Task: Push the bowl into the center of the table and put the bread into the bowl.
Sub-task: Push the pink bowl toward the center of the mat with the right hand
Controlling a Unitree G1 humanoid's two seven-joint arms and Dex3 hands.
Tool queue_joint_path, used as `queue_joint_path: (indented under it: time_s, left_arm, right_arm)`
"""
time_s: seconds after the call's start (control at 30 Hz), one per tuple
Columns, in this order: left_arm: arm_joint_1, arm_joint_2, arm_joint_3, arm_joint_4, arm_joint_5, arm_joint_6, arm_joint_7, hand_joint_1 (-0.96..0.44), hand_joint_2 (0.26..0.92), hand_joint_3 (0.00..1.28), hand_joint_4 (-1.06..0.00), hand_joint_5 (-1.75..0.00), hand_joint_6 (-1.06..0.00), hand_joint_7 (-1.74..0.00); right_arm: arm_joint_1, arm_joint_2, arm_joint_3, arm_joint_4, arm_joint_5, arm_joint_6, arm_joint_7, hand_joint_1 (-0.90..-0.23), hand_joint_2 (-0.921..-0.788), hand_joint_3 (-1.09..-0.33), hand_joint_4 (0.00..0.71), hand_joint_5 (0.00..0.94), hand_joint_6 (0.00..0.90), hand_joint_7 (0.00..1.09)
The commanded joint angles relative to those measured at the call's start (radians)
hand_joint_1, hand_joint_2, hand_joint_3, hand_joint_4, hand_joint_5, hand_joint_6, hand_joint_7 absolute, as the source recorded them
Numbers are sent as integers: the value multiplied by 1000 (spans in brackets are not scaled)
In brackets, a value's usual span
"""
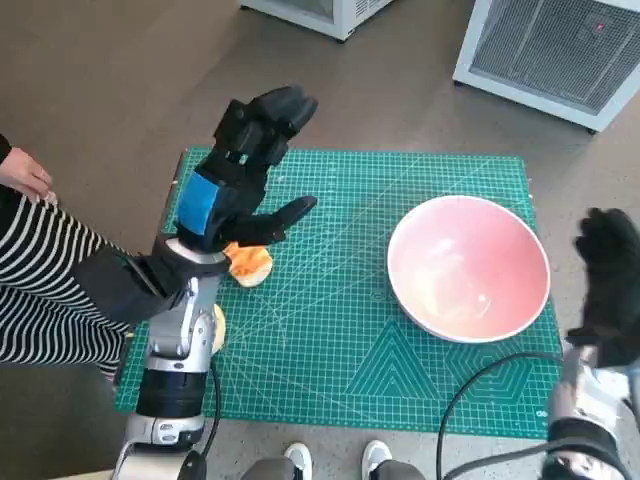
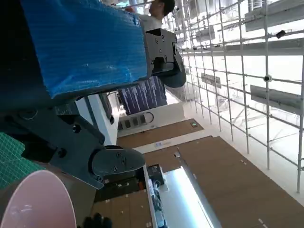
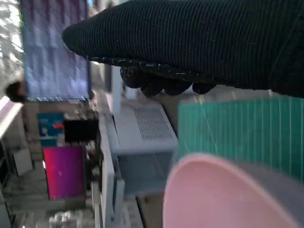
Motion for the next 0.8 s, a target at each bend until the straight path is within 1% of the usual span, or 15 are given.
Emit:
queue_joint_path:
  time_s: [0.03,0.23,0.33,0.43,0.57,0.73,0.8]
  left_arm:
    - [-5,13,9,-9,-12,7,-9,-248,784,444,-81,-376,1,-748]
    - [6,24,12,-21,-21,14,-16,-252,787,433,-80,-369,1,-731]
    - [13,29,14,-29,-22,14,-17,-256,800,406,-84,-340,1,-723]
    - [19,33,15,-35,-22,16,-16,-260,829,349,-105,-278,1,-711]
    - [27,39,16,-41,-16,14,-12,-265,846,314,-117,-237,1,-704]
    - [33,46,19,-42,-12,16,-3,-269,854,296,-122,-217,1,-700]
    - [35,48,20,-43,-9,18,2,-269,869,266,-138,-186,1,-698]
  right_arm:
    - [-21,36,2,58,23,33,25,-577,-921,-848,90,1,13,407]
    - [-52,75,7,91,35,51,46,-584,-921,-858,88,0,18,399]
    - [-73,98,15,103,31,62,48,-582,-921,-866,86,0,30,400]
    - [-88,111,22,111,25,71,51,-581,-921,-870,85,0,37,399]
    - [-106,134,35,114,19,78,61,-582,-921,-869,85,0,38,395]
    - [-130,157,45,122,21,94,80,-584,-921,-865,81,0,32,386]
    - [-137,165,48,122,23,99,87,-580,-921,-865,79,0,28,382]
